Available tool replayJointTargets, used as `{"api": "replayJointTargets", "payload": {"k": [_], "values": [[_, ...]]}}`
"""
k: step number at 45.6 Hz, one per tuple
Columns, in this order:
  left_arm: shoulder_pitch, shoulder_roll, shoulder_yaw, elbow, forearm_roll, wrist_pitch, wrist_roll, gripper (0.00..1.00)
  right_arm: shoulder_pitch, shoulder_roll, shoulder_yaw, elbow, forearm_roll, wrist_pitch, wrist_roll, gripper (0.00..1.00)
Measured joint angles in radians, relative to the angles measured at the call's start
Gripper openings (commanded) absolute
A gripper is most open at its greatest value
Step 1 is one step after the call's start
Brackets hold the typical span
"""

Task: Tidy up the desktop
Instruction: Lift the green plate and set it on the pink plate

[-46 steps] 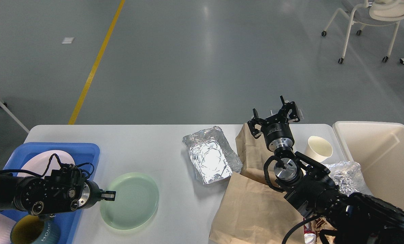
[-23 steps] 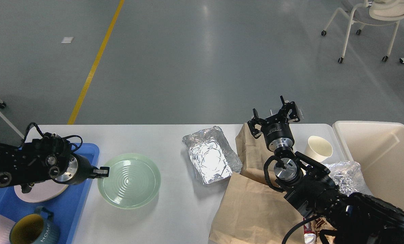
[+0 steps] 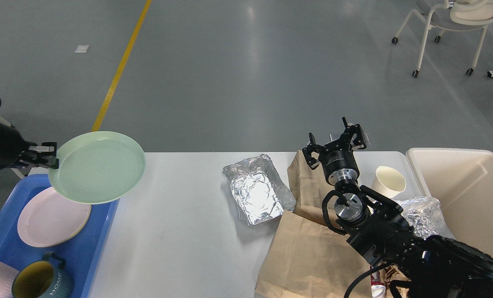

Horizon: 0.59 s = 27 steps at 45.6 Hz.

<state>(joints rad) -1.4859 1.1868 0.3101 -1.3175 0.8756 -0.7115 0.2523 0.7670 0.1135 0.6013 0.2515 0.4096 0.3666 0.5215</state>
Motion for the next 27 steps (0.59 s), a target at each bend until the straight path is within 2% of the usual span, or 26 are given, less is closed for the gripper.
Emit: {"api": "replayJointTargets", "payload": {"k": [6, 12, 15, 20, 27], "values": [[0.102, 0.031, -0.005, 0.084, 0.126, 0.034, -0.069, 0.00, 0.000, 0.000, 0.000, 0.000, 0.000, 0.000, 0.000, 1.00], [0.238, -0.018, -0.004, 0.230, 0.233, 0.167, -0.167, 0.00, 0.000, 0.000, 0.000, 0.000, 0.000, 0.000, 0.000, 1.00], [0.312, -0.060, -0.002, 0.313, 0.251, 0.223, -0.202, 0.00, 0.000, 0.000, 0.000, 0.000, 0.000, 0.000, 0.000, 1.00], [0.402, -0.147, -0.003, 0.458, 0.251, 0.289, -0.244, 0.00, 0.000, 0.000, 0.000, 0.000, 0.000, 0.000, 0.000, 1.00], [0.472, -0.271, -0.008, 0.605, 0.244, 0.333, -0.261, 0.00, 0.000, 0.000, 0.000, 0.000, 0.000, 0.000, 0.000, 1.00]]}}
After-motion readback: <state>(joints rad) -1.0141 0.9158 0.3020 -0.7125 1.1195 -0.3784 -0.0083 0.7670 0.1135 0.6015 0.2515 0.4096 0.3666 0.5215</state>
